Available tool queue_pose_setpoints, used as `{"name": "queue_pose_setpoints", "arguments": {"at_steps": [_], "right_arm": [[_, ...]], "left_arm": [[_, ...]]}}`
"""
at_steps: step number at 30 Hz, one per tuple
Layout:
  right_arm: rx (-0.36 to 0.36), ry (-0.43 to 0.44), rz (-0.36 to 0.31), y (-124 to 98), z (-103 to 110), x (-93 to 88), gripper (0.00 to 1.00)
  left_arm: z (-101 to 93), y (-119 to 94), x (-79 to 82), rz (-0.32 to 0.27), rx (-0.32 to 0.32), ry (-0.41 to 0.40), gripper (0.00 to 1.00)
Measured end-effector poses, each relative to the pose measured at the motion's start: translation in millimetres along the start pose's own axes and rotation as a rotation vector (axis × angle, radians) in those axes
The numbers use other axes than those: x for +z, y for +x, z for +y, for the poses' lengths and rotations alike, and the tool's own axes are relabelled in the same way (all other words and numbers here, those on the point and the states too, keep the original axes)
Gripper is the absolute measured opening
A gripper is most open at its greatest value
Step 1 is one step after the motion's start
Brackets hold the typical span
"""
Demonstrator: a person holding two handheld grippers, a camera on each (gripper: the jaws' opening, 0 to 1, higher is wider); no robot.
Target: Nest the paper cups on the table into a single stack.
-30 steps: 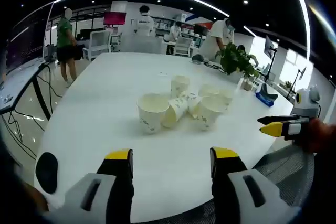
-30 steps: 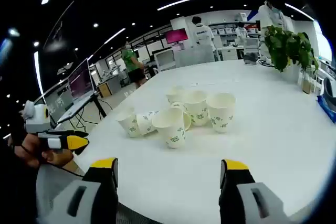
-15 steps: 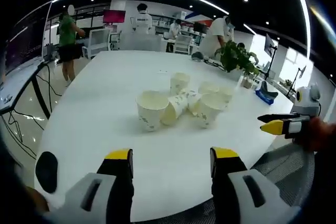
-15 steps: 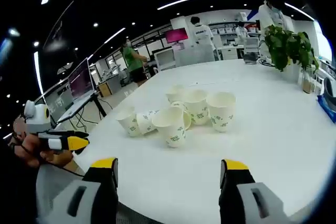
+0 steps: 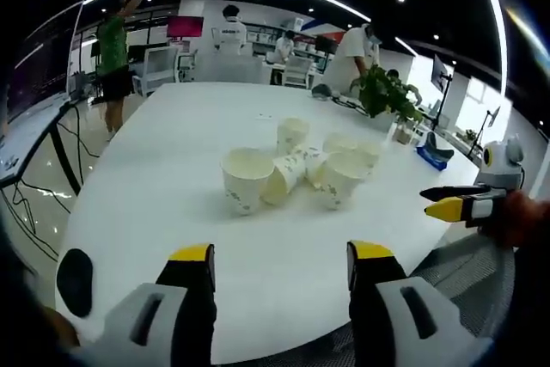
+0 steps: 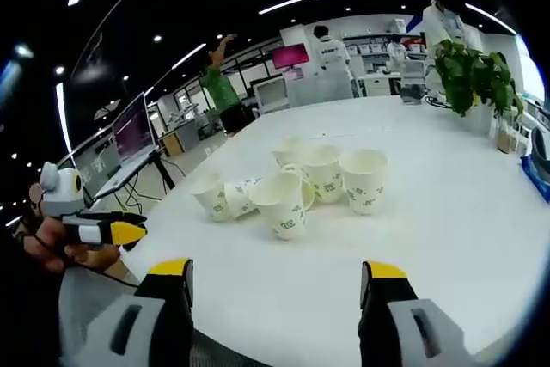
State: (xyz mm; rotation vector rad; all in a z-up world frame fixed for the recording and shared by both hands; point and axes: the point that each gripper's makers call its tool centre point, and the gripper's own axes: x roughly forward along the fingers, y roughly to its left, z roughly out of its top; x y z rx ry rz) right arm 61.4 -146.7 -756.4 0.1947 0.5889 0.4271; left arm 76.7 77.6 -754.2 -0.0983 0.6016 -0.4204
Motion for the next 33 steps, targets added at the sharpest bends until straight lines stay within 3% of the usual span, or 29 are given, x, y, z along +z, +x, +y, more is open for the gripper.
{"name": "queue_pose_setpoints", "arguments": {"at_steps": [33], "right_arm": [[0.004, 0.0, 0.002, 2.4, -2.1, -2.8, 0.78]], "left_arm": [[1.1, 0.4, 0.2, 0.004, 0.009, -0.001, 0.61]]}}
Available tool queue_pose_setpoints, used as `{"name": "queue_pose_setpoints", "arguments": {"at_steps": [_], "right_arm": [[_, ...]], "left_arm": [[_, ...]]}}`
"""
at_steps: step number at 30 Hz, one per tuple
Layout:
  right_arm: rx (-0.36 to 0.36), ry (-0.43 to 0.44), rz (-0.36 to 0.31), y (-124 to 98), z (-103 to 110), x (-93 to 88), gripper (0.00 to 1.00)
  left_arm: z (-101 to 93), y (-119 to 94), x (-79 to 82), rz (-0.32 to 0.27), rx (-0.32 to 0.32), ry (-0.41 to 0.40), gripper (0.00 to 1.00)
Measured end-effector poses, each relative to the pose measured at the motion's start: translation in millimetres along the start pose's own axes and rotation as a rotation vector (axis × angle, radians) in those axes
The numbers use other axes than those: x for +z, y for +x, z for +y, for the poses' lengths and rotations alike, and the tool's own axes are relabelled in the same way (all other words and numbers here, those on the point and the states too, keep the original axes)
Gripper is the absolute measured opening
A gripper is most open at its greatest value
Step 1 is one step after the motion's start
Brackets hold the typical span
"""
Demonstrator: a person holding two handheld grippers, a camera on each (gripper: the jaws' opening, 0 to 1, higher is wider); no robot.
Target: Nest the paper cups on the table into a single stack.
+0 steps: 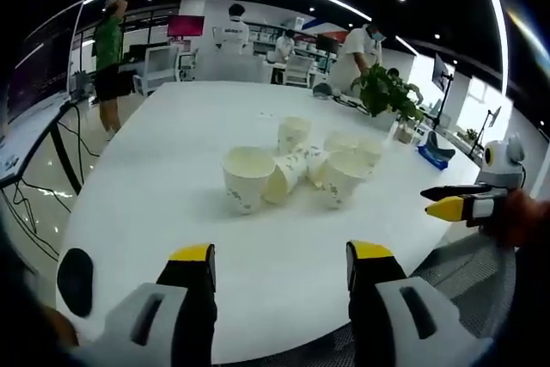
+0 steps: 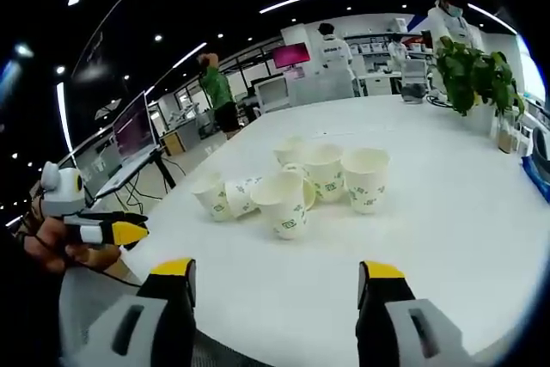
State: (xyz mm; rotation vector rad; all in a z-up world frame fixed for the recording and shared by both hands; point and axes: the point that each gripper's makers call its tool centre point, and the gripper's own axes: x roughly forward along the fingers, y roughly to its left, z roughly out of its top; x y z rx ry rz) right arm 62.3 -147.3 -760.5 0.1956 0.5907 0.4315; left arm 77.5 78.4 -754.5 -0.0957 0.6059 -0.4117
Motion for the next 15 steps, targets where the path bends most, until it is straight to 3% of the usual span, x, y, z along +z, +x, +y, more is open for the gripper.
{"name": "queue_pose_setpoints", "arguments": {"at_steps": [15], "right_arm": [[-0.005, 0.046, -0.017, -2.6, -1.1, 6.4, 0.76]], "left_arm": [[-2.6, -0.8, 1.2, 0.0, -0.002, 0.014, 0.64]]}}
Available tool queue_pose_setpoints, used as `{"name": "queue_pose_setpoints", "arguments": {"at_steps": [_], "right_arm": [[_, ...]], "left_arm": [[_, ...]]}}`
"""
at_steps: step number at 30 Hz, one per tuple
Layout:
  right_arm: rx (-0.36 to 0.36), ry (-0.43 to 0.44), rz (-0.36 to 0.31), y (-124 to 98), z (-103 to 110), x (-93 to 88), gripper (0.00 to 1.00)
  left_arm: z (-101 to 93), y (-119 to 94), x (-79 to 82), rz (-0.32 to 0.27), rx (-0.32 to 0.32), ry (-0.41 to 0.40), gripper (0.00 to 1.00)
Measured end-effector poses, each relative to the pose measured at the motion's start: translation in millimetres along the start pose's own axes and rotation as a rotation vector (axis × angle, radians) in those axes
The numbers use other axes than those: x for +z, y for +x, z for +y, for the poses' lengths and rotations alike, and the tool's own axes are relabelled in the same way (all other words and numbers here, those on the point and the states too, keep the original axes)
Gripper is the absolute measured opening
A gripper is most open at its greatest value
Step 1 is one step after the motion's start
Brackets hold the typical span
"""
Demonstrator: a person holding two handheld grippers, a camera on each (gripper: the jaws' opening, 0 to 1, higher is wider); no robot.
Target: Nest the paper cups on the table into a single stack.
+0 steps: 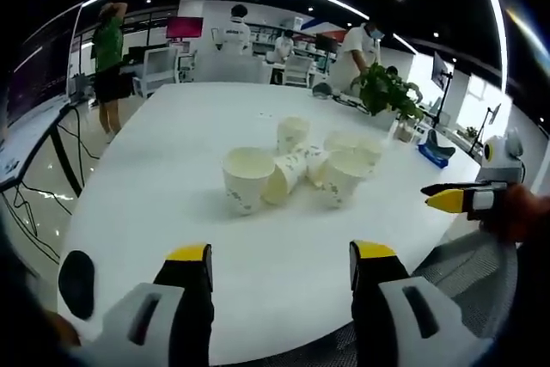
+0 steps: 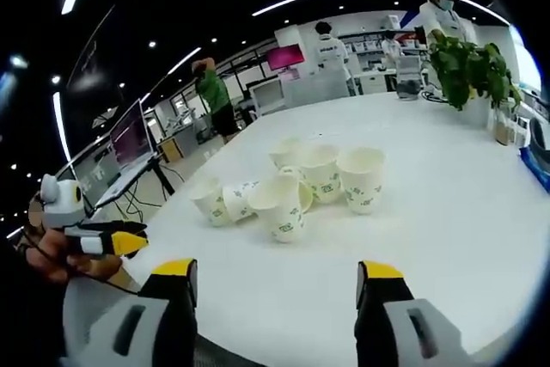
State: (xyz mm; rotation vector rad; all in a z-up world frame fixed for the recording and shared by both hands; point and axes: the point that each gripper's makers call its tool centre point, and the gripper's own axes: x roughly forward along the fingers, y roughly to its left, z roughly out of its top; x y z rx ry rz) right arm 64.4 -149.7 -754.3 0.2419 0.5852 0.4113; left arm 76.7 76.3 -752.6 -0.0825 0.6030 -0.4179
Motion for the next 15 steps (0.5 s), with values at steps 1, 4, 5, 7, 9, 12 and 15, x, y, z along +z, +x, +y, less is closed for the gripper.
{"name": "queue_pose_setpoints", "arguments": {"at_steps": [1, 4, 5, 7, 9, 12, 15], "right_arm": [[0.003, 0.007, -0.001, 0.0, -0.2, 0.7, 0.75], [0.014, 0.025, -0.008, 0.1, 3.2, 4.9, 0.73], [0.02, 0.018, -0.014, 0.8, 5.3, 8.7, 0.73], [0.029, 0.002, -0.015, 3.3, 8.6, 14.0, 0.73], [0.04, -0.007, -0.023, 7.6, 12.8, 24.2, 0.73], [0.071, -0.037, -0.04, 17.8, 21.9, 42.1, 0.72], [0.141, -0.098, -0.019, 29.1, 36.0, 57.1, 0.7]], "left_arm": [[0.2, 0.2, -0.9, 0.001, -0.002, 0.004, 0.64], [-1.0, 0.6, -1.1, 0.005, -0.012, 0.016, 0.64], [-2.0, 0.9, -1.1, 0.006, -0.015, 0.019, 0.64], [-6.1, 1.2, -1.5, 0.009, -0.024, 0.03, 0.64], [-8.2, 1.5, -2.2, 0.012, -0.03, 0.041, 0.64], [-10.9, 1.2, -2.5, 0.011, -0.037, 0.05, 0.64], [-11.8, 1.4, -2.0, 0.009, -0.043, 0.05, 0.65]]}}
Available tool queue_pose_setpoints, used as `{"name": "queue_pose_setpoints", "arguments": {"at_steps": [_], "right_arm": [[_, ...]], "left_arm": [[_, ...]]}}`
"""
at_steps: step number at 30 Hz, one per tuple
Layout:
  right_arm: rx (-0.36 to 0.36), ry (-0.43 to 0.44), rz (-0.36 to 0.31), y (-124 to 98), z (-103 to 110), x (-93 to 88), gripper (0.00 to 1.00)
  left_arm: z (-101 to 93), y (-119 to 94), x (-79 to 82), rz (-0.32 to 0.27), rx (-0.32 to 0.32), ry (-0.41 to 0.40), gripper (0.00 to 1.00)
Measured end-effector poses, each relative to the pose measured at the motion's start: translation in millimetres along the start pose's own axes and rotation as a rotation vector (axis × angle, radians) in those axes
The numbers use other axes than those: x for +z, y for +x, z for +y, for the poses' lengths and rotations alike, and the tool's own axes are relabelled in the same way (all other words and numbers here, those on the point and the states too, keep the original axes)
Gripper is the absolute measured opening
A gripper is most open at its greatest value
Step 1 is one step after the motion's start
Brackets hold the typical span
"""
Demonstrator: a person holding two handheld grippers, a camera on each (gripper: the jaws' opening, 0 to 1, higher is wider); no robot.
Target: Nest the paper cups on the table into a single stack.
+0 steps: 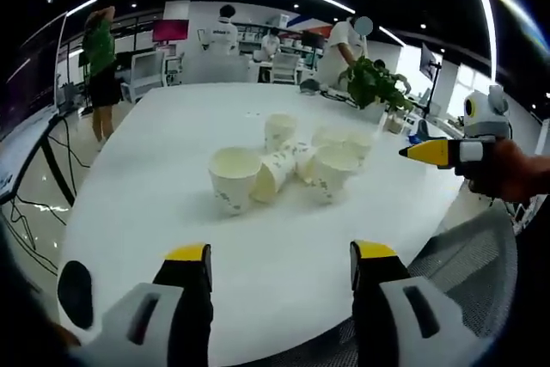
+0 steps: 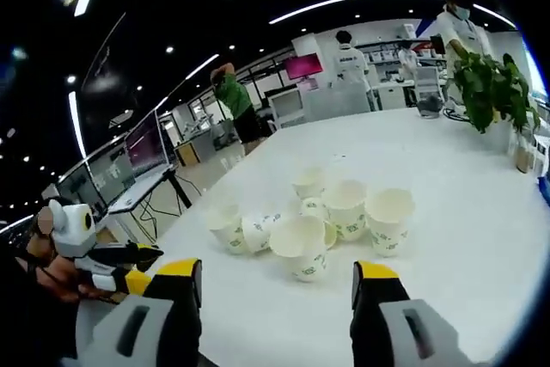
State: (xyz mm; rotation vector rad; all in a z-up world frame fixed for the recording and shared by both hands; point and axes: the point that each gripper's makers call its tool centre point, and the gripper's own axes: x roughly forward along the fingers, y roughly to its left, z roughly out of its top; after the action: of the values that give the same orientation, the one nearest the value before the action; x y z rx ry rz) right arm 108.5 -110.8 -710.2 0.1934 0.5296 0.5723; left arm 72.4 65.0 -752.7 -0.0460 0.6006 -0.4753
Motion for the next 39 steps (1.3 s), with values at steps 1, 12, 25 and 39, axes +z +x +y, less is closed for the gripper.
{"name": "queue_pose_setpoints", "arguments": {"at_steps": [1, 12, 25, 39], "right_arm": [[0.012, -0.015, 0.004, 5.8, 0.7, 1.8, 0.69], [0.196, -0.229, 0.072, 59.0, 43.8, 43.4, 0.66], [0.388, -0.413, 0.232, 110.3, 102.9, 27.4, 0.61], [0.445, -0.547, 0.449, 174.4, 118.4, -12.4, 0.56]], "left_arm": [[-0.5, 0.3, -0.1, 0.0, -0.005, -0.001, 0.66], [-7.0, 2.4, -2.0, 0.002, -0.043, 0.038, 0.68], [-8.2, 2.7, -0.1, -0.009, -0.054, 0.033, 0.69], [-10.1, -1.3, 5.7, -0.021, -0.044, 0.024, 0.69]]}}
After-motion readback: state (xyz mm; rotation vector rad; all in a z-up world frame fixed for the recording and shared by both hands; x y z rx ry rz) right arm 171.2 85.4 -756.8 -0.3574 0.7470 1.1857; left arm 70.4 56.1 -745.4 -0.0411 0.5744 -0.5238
